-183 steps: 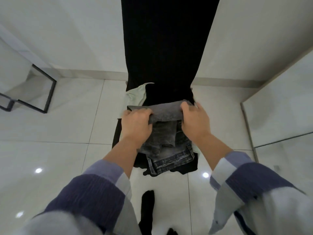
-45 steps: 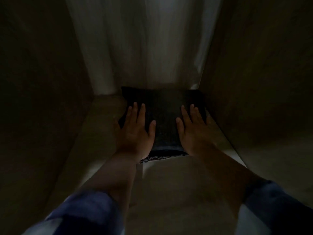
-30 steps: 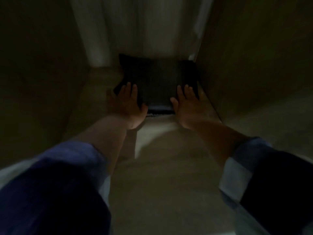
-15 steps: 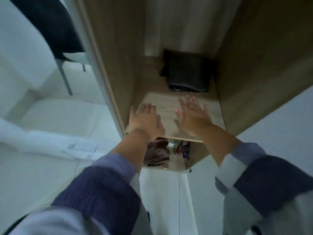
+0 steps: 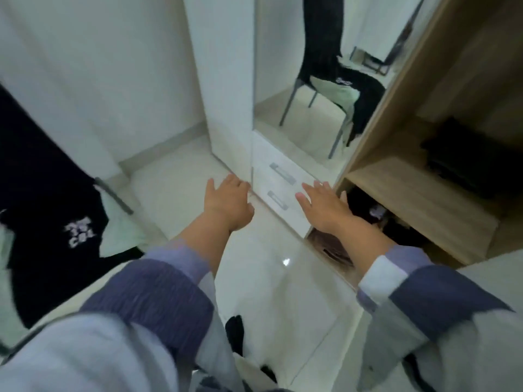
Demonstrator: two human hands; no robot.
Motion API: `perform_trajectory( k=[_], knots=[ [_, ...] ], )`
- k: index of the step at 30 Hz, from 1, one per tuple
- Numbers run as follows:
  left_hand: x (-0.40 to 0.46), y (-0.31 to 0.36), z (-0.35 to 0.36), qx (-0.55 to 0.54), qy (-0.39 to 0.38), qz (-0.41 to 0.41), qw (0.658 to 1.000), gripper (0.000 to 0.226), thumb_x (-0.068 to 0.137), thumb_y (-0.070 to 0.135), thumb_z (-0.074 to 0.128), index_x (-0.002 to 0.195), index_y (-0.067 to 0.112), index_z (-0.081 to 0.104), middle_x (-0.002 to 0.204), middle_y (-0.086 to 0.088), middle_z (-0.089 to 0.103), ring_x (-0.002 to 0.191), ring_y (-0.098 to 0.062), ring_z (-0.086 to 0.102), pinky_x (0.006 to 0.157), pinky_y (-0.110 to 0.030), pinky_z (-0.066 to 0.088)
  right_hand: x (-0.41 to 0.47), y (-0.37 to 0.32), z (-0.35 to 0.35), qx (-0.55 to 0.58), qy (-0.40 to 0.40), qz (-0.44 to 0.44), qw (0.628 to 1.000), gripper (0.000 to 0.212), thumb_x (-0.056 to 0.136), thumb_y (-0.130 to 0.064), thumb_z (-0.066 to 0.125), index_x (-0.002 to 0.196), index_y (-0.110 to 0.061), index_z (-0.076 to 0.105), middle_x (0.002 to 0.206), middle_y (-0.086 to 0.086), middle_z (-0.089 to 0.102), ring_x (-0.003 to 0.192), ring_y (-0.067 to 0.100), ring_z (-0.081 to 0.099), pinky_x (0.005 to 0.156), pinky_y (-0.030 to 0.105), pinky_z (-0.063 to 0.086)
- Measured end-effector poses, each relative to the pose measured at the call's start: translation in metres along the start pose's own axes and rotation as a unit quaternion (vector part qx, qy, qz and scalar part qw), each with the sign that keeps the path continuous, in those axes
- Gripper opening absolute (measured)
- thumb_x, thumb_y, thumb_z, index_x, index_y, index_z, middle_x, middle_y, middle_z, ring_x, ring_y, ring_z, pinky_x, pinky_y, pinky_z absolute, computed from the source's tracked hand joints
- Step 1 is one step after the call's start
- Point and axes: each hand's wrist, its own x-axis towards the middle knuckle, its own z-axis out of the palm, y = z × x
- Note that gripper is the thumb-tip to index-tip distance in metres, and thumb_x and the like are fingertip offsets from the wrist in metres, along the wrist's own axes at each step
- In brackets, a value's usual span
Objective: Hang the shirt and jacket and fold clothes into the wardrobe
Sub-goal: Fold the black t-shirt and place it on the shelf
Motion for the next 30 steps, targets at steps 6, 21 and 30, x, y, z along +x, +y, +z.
perform_trajectory(
  k=[6, 21, 30],
  knots=[
    [-0.091, -0.125, 0.004, -0.028, -0.006, -0.151, 0.988, 0.055, 0.096, 0.032, 0.036, 0.149, 0.021, 0.023, 0.157, 0.003, 0.020, 0.147, -0.015, 0.000, 0.118, -0.050, 0.001, -0.001, -0.131, 0.027, -0.060, -0.033, -0.124, 0.990, 0.058, 0.101, -0.048, 0.012, 0.152, -0.023, 0.012, 0.162, 0.004, 0.002, 0.148, 0.023, -0.004, 0.117, 0.053, -0.001],
    [-0.175, -0.403, 0.038, -0.107, 0.017, -0.350, 0.931, 0.060, 0.094, 0.034, 0.043, 0.149, 0.020, 0.022, 0.155, 0.001, 0.024, 0.147, -0.016, 0.003, 0.118, -0.048, 0.004, 0.042, -0.436, 0.129, -0.140, -0.072, -0.294, 0.943, 0.056, 0.101, -0.046, 0.014, 0.153, -0.025, 0.010, 0.161, 0.005, 0.003, 0.148, 0.025, -0.001, 0.117, 0.052, 0.005],
    [-0.111, -0.516, 0.096, -0.160, -0.002, -0.368, 0.916, 0.059, 0.094, 0.031, 0.043, 0.148, 0.021, 0.023, 0.156, 0.004, 0.021, 0.147, -0.015, 0.003, 0.118, -0.048, 0.006, 0.135, -0.536, 0.186, -0.162, -0.123, -0.314, 0.927, 0.059, 0.101, -0.043, 0.028, 0.153, -0.026, 0.007, 0.161, 0.007, 0.003, 0.148, 0.027, 0.000, 0.118, 0.050, 0.009]
  ],
)
